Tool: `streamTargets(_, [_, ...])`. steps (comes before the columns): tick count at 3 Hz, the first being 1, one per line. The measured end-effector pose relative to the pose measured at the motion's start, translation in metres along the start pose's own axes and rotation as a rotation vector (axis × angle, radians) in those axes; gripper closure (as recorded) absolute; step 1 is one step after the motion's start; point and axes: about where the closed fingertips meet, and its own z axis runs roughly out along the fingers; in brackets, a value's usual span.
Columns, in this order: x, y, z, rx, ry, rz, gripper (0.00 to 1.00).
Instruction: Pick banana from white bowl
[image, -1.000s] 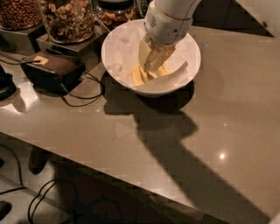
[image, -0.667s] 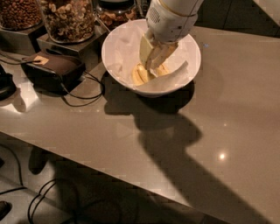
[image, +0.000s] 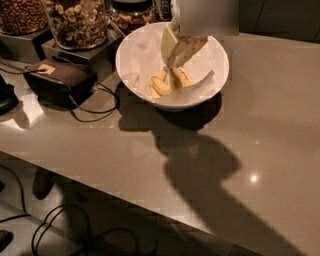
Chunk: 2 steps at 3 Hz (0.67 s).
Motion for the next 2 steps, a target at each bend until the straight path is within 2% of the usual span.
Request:
streamTargets(1, [0.0000,-0.0074,-0.0335,0.026,-0.087,0.031,1.00])
streamTargets(2, [0.0000,-0.0073,-0.0337,0.026,-0.088,0.031,1.00])
